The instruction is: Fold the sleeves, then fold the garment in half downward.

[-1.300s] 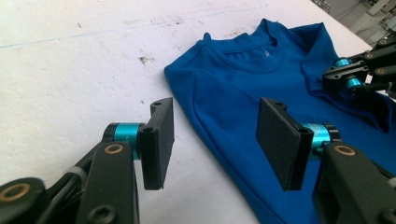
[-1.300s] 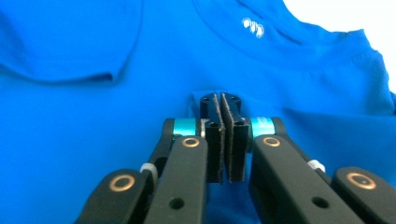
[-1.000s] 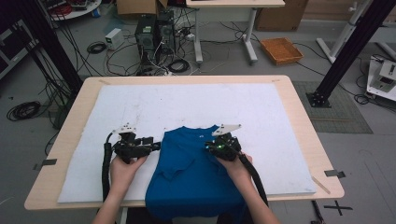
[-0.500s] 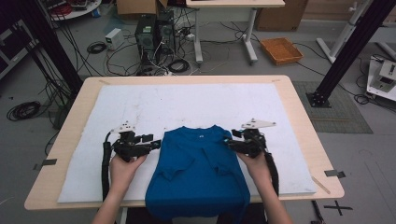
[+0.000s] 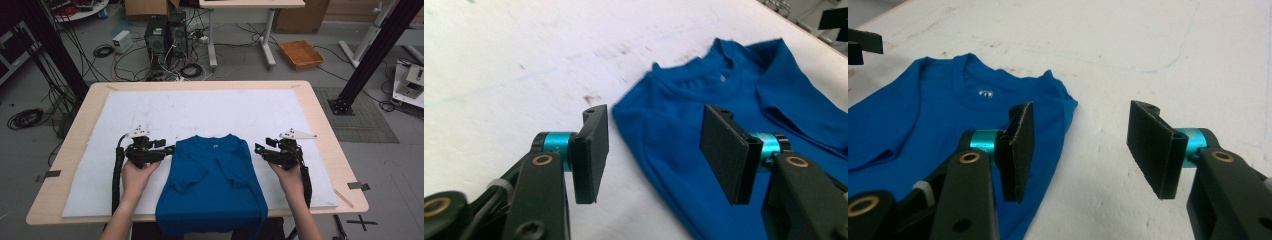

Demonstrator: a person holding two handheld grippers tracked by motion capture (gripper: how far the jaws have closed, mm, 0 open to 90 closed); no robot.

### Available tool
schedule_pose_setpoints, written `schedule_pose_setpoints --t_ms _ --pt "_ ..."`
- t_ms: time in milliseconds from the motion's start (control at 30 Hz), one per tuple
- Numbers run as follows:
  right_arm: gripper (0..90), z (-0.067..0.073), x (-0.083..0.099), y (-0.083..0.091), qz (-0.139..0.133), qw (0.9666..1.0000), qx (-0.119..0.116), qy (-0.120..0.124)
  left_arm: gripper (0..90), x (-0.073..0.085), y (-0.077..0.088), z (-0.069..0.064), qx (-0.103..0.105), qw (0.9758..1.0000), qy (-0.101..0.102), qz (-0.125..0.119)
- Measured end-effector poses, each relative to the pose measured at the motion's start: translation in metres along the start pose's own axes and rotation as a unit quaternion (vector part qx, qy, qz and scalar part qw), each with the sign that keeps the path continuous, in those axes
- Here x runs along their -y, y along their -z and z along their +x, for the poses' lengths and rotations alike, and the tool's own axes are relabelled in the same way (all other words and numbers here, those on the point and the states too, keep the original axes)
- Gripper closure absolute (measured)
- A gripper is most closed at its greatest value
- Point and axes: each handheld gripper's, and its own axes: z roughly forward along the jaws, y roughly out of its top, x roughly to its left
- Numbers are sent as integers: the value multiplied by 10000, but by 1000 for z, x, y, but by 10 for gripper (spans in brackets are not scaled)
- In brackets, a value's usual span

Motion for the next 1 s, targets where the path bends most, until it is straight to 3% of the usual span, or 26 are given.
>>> schedule_pose_setpoints --t_ms 167,400,533,733,900,1000 --pt "405 -4 -3 2 -38 10000 35 31 429 0 8 -1 -124 9994 -308 -55" --pt "381 -9 -6 8 -201 9998 78 16 400 -1 20 -6 -75 9986 -455 -275" --pt "375 -8 -7 12 -250 9997 58 7 396 0 23 -6 -17 9988 -372 -325" --pt "402 -6 -9 6 -215 9997 16 -74 399 4 24 -8 28 9993 -313 -195" --pt "441 -4 -9 -7 -23 9999 60 -112 435 2 10 -4 33 10000 -13 39" --pt "456 -3 -9 -13 47 9998 18 -166 471 1 3 -3 -11 9999 37 154"
